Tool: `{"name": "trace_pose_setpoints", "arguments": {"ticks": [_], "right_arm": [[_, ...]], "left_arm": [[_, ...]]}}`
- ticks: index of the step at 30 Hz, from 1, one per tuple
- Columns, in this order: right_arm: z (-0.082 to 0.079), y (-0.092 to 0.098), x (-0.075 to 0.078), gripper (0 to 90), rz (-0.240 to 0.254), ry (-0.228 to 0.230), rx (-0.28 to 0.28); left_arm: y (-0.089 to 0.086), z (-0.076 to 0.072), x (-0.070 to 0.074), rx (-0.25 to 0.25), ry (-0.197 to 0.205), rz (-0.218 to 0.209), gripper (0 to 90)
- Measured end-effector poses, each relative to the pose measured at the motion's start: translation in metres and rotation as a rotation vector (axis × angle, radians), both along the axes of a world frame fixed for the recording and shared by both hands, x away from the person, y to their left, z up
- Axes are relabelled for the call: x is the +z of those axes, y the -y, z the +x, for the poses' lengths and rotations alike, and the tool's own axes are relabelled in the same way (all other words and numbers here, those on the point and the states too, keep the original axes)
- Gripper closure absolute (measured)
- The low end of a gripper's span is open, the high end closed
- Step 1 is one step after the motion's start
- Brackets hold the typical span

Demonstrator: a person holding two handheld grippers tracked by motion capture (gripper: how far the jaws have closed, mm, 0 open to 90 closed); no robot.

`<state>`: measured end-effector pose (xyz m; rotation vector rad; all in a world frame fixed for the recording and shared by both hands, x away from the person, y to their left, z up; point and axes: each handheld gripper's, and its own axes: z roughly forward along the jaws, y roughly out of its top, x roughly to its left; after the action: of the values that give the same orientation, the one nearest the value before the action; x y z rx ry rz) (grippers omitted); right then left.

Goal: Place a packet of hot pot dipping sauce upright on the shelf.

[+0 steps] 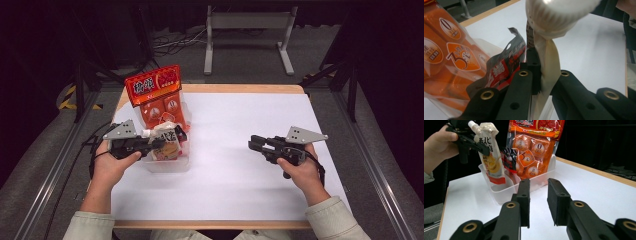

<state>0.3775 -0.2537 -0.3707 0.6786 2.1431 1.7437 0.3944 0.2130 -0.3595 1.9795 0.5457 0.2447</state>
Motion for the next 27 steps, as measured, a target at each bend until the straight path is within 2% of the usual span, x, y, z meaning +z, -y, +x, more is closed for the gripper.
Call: {"name": "trace_pose_setpoints", "arguments": {"ticks": [9, 15, 27], "right_arm": [[-0.001, -0.001, 0.000, 71.5, -0.001, -0.004, 0.003], [-0.001, -0.003, -0.001, 71.0, -0.008, -0.002, 0.002], [-0.002, -0.004, -0.001, 68.6, -0.004, 0.000, 0.002]], "left_arm": [[-0.002, 0.004, -0.016, 0.011, -0.039, -0.004, 87.6], [-0.001, 0.005, -0.025, 0.010, -0.057, 0.011, 87.6], [-0.003, 0.005, -0.030, 0.021, -0.069, 0.021, 86.9]]}}
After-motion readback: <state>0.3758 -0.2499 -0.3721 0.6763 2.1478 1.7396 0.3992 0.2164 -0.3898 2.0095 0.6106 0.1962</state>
